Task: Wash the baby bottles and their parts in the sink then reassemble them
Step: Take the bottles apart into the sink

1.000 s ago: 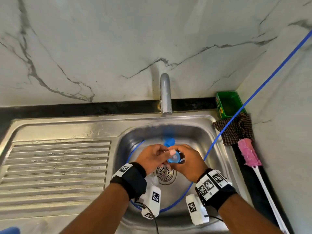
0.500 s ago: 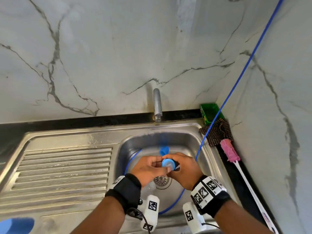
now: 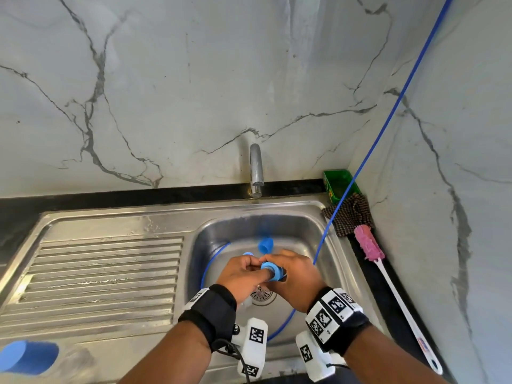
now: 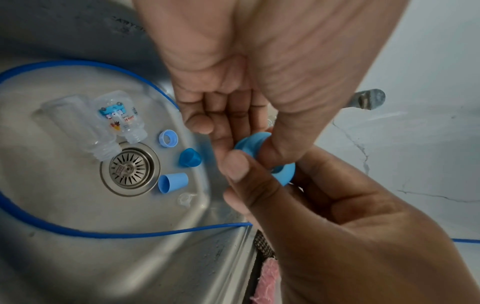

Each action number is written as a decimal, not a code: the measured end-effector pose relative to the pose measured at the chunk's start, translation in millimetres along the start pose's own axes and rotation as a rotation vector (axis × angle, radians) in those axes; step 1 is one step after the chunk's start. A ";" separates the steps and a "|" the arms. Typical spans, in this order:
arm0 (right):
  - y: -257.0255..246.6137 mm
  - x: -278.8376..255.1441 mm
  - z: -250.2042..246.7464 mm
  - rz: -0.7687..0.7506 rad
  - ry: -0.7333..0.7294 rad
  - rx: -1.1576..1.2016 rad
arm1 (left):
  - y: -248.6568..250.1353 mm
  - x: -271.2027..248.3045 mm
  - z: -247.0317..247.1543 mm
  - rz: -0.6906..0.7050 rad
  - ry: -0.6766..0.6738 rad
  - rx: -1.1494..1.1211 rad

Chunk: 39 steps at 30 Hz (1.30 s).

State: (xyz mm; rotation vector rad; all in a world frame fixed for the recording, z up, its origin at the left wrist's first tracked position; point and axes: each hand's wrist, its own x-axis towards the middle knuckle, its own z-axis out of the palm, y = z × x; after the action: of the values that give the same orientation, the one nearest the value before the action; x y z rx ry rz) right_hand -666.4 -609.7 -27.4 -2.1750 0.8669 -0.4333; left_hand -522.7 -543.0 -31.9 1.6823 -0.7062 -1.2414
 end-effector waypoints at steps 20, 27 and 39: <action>14.1 7.7 8.9 0.172 0.017 0.349 | -9.7 7.2 -9.1 0.216 0.078 0.328; 16.8 16.7 16.1 0.231 -0.001 0.379 | -6.2 7.2 -20.5 0.153 -0.063 0.360; 0.8 26.5 35.5 0.223 -0.038 0.477 | 3.8 -13.1 -53.4 -0.113 -0.190 -0.292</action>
State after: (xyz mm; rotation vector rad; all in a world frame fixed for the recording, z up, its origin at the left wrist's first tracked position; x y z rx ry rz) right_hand -628.7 -610.3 -50.8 -1.6279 0.8707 -0.4343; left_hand -476.5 -516.2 -18.1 1.3926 -0.5166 -1.5200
